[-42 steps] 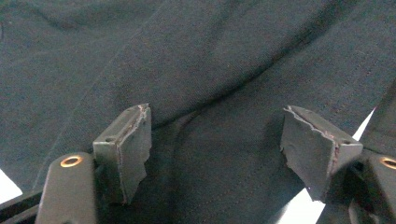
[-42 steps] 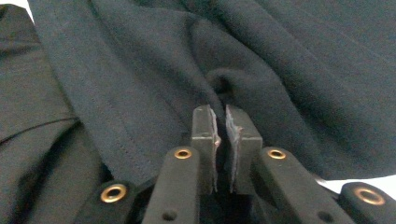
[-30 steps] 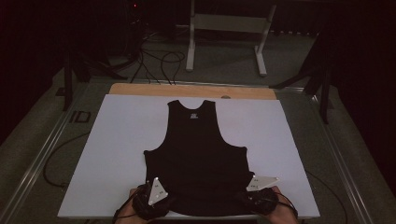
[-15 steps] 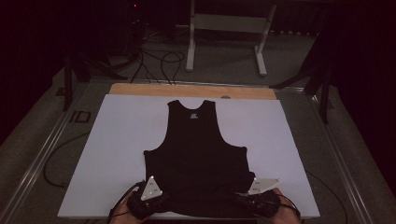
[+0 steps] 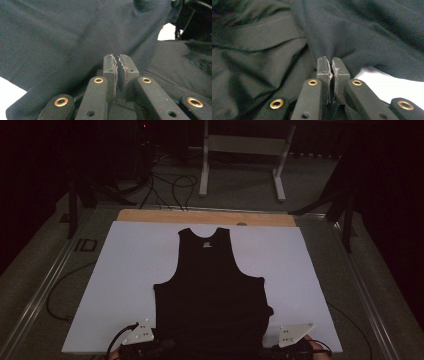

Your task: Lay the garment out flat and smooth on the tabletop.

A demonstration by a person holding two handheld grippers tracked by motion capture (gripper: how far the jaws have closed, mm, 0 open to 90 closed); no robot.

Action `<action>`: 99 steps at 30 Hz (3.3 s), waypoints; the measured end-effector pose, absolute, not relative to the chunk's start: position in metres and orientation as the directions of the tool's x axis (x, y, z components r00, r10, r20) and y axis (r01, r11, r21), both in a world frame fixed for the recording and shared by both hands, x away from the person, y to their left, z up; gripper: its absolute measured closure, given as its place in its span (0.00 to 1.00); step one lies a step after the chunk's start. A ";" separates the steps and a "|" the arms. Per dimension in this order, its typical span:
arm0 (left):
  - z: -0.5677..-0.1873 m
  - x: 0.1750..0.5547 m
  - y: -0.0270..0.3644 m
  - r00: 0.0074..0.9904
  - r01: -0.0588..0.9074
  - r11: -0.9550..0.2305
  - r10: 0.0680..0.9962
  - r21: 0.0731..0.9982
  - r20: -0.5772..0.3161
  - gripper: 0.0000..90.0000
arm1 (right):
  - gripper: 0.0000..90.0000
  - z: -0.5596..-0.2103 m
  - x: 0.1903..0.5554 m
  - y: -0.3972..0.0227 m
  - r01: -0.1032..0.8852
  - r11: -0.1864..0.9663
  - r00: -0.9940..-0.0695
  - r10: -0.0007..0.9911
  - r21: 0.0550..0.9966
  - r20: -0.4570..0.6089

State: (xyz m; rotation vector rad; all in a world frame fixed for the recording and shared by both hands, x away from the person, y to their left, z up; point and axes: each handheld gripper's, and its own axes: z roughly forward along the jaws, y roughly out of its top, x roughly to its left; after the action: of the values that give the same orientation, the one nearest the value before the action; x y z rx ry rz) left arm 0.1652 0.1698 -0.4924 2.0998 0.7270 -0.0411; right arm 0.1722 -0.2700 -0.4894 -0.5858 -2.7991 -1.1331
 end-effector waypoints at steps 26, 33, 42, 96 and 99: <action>-0.510 0.240 0.171 0.653 0.559 -0.383 0.750 0.736 -0.106 0.63 | 0.57 -0.503 0.182 -0.198 0.296 0.628 -0.946 0.295 0.719 0.131; -0.518 0.247 0.159 0.656 0.543 -0.485 0.755 0.686 0.015 0.83 | 0.88 -0.510 0.181 -0.191 0.230 0.711 -0.963 0.264 0.665 0.051; -0.518 0.252 0.157 0.660 0.538 -0.499 0.751 0.679 0.029 0.99 | 0.96 -0.502 0.176 -0.212 0.211 0.717 -0.978 0.156 0.664 0.142; -0.507 0.166 0.171 0.723 0.562 -0.561 0.690 0.608 -0.031 1.00 | 0.97 -0.502 0.180 -0.290 0.422 0.659 -0.863 0.502 0.623 0.054; -0.507 0.166 0.170 0.722 0.562 -0.562 0.691 0.607 -0.029 1.00 | 0.97 -0.502 0.180 -0.291 0.427 0.658 -0.861 0.506 0.620 0.056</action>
State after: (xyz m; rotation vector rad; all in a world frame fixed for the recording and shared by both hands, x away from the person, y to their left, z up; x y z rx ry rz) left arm 0.1661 0.1703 -0.5074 2.3254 0.9473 0.2826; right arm 0.1800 -0.2915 -0.5023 -0.8388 -2.9704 -1.0602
